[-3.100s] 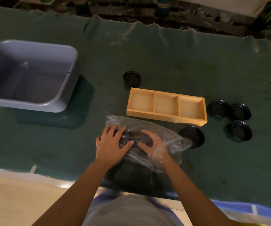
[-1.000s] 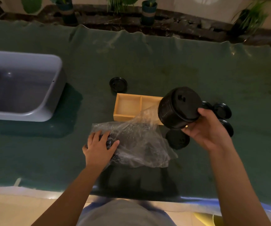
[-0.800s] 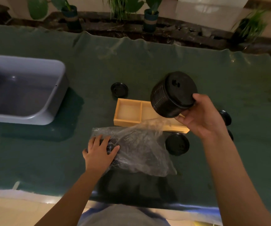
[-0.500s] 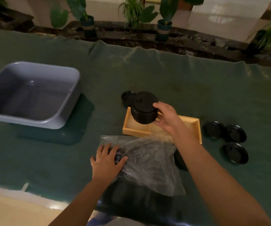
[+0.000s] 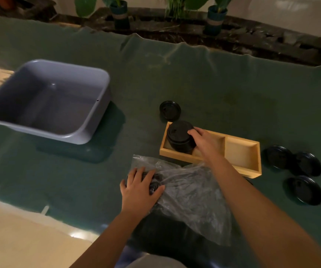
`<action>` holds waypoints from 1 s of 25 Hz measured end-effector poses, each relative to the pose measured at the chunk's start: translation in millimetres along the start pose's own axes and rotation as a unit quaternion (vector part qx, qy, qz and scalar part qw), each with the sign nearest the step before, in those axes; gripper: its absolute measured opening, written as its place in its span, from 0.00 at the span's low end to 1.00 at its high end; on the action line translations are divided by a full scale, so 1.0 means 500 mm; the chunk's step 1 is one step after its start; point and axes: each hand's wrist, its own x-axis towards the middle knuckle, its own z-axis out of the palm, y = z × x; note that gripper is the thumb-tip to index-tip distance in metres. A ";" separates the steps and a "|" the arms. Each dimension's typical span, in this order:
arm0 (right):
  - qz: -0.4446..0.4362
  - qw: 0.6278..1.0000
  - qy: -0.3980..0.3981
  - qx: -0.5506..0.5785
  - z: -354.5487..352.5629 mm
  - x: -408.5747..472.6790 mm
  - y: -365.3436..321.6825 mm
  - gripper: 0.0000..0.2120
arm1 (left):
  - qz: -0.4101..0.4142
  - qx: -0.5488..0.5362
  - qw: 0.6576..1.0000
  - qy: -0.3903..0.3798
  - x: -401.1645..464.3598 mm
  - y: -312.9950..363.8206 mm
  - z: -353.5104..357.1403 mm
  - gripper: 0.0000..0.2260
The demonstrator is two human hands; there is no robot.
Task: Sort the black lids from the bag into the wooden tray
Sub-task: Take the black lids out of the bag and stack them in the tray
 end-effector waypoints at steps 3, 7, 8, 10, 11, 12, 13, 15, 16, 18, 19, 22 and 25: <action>-0.017 1.000 0.005 -0.017 0.004 0.006 0.004 0.19 | -0.001 -0.001 1.000 -0.002 0.001 0.000 0.000 0.33; -0.055 0.990 0.008 -0.128 0.020 0.015 0.002 0.19 | -0.001 -0.002 1.000 -0.003 -0.002 0.001 -0.003 0.32; -0.068 0.984 0.015 -0.165 0.023 0.014 0.003 0.19 | -0.001 -0.001 1.000 -0.004 -0.002 0.001 -0.004 0.31; -0.089 0.970 0.025 -0.224 0.031 0.012 0.007 0.20 | 0.002 -0.002 1.000 -0.007 -0.004 0.000 -0.005 0.30; -0.099 0.961 0.034 -0.254 0.034 0.010 0.008 0.20 | 0.004 -0.002 1.000 -0.009 -0.006 -0.001 -0.005 0.30; -0.108 0.950 0.046 -0.288 0.035 0.009 0.008 0.19 | 0.005 -0.003 1.000 -0.011 -0.007 -0.002 -0.006 0.30; -0.115 0.938 0.057 -0.323 0.034 0.011 0.010 0.19 | 0.005 -0.003 1.000 -0.012 -0.007 -0.002 -0.006 0.30; -0.126 0.912 0.067 -0.383 0.020 0.013 0.014 0.21 | 0.006 -0.001 1.000 -0.011 -0.006 -0.001 -0.008 0.31; -0.144 0.900 0.077 -0.404 0.009 0.011 0.016 0.24 | 0.006 0.001 1.000 -0.011 -0.004 -0.001 -0.008 0.31; -0.247 0.857 0.107 -0.439 -0.008 0.005 0.023 0.25 | 0.006 0.007 1.000 -0.014 -0.002 -0.001 -0.005 0.31; -0.300 0.826 0.090 -0.468 -0.011 0.002 0.026 0.23 | 0.007 0.009 1.000 -0.014 -0.001 -0.002 -0.004 0.31; -0.285 0.770 -0.057 -0.568 -0.001 -0.010 0.027 0.20 | 0.011 0.013 1.000 -0.011 -0.001 -0.002 -0.002 0.32; -0.264 0.810 -0.060 -0.520 -0.015 -0.035 -0.005 0.21 | 0.025 -0.009 1.000 0.012 -0.007 0.004 -0.004 0.32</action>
